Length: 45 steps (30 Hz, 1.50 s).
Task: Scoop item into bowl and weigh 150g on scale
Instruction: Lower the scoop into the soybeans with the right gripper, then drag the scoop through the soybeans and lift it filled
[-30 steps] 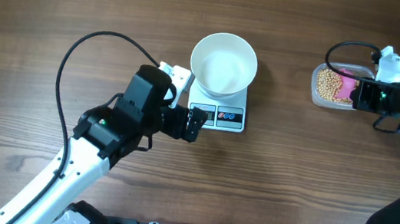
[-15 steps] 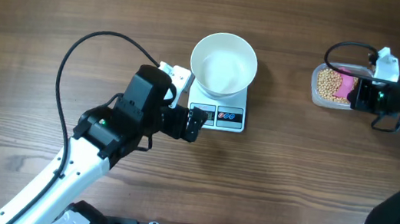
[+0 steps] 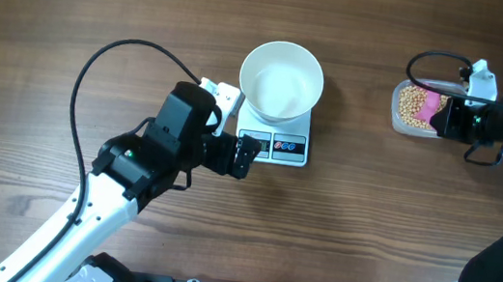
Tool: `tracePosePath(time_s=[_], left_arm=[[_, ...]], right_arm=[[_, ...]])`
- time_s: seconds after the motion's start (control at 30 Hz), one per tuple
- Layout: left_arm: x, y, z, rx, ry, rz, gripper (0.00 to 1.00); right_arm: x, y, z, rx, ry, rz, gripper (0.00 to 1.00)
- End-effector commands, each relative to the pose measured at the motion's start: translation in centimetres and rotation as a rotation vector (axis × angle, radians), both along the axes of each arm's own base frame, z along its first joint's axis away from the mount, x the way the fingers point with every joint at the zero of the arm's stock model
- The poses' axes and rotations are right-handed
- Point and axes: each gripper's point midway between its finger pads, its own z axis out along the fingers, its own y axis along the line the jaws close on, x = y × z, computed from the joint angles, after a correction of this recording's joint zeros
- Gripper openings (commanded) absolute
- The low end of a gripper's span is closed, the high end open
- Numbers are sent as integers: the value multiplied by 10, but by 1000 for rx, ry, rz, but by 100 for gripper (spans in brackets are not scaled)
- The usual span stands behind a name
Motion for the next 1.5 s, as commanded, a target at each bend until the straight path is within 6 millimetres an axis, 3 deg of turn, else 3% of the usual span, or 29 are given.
tracePosePath(time_s=[0.0,0.47,0.77,1.47], left_arm=[[0,0,-1,14,-9,-15,100],[0,0,-1,14,-9,-15,100],[0,0,-1,14,-9,-15,100],[0,0,-1,14,-9,-15,100]], right_arm=[[-2,8,-5,73,12,6,4],[-10,-24,-11,191,29,-114,4],[-15,-18,-31,330,94,-132,4],[-23,-10,-28,389,131,-138,4]])
